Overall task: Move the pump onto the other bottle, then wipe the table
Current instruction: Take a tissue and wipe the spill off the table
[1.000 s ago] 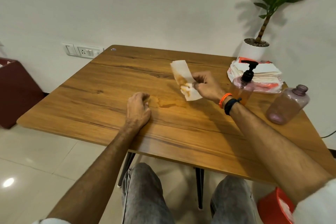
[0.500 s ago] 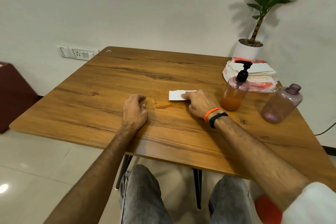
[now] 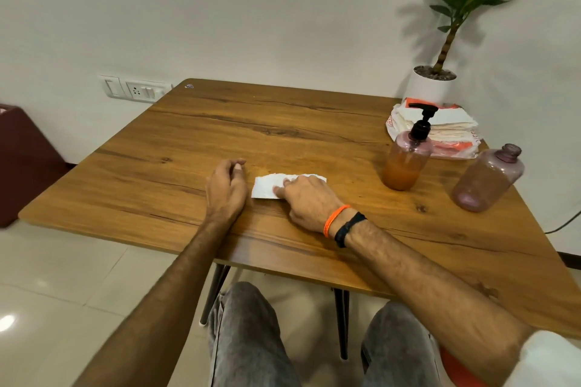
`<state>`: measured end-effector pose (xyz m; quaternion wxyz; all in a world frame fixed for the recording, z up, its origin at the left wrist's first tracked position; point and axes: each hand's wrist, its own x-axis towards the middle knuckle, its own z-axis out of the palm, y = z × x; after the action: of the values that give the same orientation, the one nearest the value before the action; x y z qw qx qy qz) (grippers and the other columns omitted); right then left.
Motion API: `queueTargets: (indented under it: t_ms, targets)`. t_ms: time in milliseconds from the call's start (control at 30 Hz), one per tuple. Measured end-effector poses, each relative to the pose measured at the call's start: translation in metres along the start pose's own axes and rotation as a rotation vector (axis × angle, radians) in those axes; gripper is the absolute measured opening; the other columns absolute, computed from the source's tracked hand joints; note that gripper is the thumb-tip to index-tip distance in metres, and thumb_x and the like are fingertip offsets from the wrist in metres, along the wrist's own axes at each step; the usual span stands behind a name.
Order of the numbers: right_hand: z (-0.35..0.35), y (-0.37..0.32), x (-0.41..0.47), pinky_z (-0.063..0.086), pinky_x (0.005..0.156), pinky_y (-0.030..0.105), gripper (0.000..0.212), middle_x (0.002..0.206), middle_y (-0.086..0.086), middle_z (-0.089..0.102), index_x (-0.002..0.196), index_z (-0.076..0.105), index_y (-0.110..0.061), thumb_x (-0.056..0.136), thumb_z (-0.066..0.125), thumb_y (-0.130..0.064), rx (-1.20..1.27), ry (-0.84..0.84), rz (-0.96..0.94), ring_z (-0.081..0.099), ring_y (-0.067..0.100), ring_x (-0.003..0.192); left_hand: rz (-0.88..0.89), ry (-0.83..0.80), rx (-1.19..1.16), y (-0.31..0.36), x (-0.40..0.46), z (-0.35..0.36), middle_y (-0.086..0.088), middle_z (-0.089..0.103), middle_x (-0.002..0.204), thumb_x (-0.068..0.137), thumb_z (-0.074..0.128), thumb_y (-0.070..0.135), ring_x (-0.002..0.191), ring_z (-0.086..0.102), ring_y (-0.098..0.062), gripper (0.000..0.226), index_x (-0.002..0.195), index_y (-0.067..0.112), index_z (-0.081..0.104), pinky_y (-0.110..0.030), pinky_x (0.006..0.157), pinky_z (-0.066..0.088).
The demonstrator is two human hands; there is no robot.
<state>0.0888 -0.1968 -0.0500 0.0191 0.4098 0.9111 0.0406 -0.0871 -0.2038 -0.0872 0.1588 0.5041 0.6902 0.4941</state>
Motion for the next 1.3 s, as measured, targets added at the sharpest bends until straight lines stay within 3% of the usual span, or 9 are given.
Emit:
queueTargets:
  t_ms: [167,267,367,467,567,767,933,1133,1300]
  targets:
    - [-0.019,0.000,-0.008,0.043,0.065,0.025,0.052,0.103,0.008,0.073,0.126,0.065,-0.026,0.082,0.049,-0.002,0.475,-0.015,-0.039,0.058,0.016,0.077,-0.138,-0.004,-0.276,-0.005,0.003,-0.004,-0.007,0.068,0.117,0.105,0.039,0.026,0.110,0.063,-0.022,0.033,0.116,0.013,0.066,-0.044,0.099,0.050]
    - [-0.030,0.017,-0.005,0.052,0.067,0.029,0.038,0.098,0.003,0.075,0.107,0.075,-0.017,0.085,0.051,0.004,0.998,0.047,0.121,0.068,0.018,0.081,-0.219,0.014,-0.522,-0.005,0.007,-0.005,-0.015,0.068,0.114,0.107,0.036,0.026,0.106,0.065,-0.029,0.037,0.111,0.006,0.066,-0.042,0.098,0.052]
    - [-0.031,0.031,0.001,0.057,0.083,0.038,0.044,0.113,0.016,0.070,0.111,0.069,-0.003,0.083,0.044,0.018,1.583,0.067,0.320,0.069,0.025,0.098,-0.262,0.028,-0.648,-0.003,0.008,-0.006,-0.018,0.068,0.114,0.107,0.034,0.029,0.105,0.065,-0.025,0.039,0.108,0.005,0.065,-0.037,0.097,0.052]
    - [-0.025,0.033,0.009,0.055,0.091,0.044,0.043,0.121,0.021,0.065,0.118,0.063,0.001,0.085,0.043,0.019,1.796,0.088,0.410,0.066,0.033,0.107,-0.276,-0.033,-0.688,-0.002,0.011,-0.008,-0.017,0.070,0.111,0.105,0.037,0.035,0.102,0.068,-0.024,0.041,0.107,0.006,0.066,-0.033,0.091,0.056]
    - [-0.019,0.029,0.014,0.058,0.083,0.039,0.044,0.124,0.023,0.063,0.125,0.058,0.003,0.087,0.043,0.019,1.953,0.074,0.452,0.066,0.033,0.105,-0.321,-0.144,-0.718,0.005,0.015,-0.010,-0.014,0.074,0.104,0.102,0.045,0.040,0.091,0.072,-0.021,0.038,0.105,0.009,0.066,-0.030,0.083,0.059]
    - [-0.012,0.024,0.019,0.059,0.081,0.039,0.037,0.124,0.024,0.062,0.125,0.056,0.004,0.091,0.046,0.014,2.089,0.083,0.465,0.064,0.036,0.110,-0.472,-0.362,-0.754,0.028,0.014,-0.010,-0.015,0.076,0.101,0.084,0.075,0.024,0.082,0.076,-0.021,0.035,0.112,0.005,0.064,-0.028,0.064,0.060]
    - [-0.007,0.029,0.017,0.059,0.082,0.040,0.028,0.117,0.019,0.068,0.119,0.063,-0.003,0.091,0.059,0.001,1.879,0.152,0.487,0.069,0.028,0.099,-0.483,-0.324,-0.711,0.034,0.011,-0.011,-0.016,0.074,0.104,0.074,0.080,-0.003,0.084,0.076,-0.024,0.046,0.116,0.005,0.062,-0.027,0.058,0.060]
    - [-0.006,0.036,0.013,0.060,0.061,0.030,0.028,0.099,0.005,0.075,0.101,0.068,-0.024,0.082,0.073,-0.003,1.712,0.180,0.470,0.074,0.018,0.083,-0.492,-0.286,-0.620,0.035,0.013,-0.009,-0.012,0.074,0.102,0.073,0.081,-0.002,0.085,0.076,-0.024,0.045,0.113,0.009,0.063,-0.033,0.063,0.062]
    - [-0.006,0.037,0.013,0.056,0.081,0.041,0.027,0.110,0.017,0.071,0.109,0.069,-0.005,0.085,0.065,0.004,1.694,0.223,0.451,0.070,0.025,0.091,-0.465,-0.285,-0.646,0.036,0.014,-0.009,-0.008,0.077,0.081,0.080,0.072,-0.006,0.066,0.074,-0.018,0.020,0.092,0.010,0.073,-0.022,0.047,0.054]
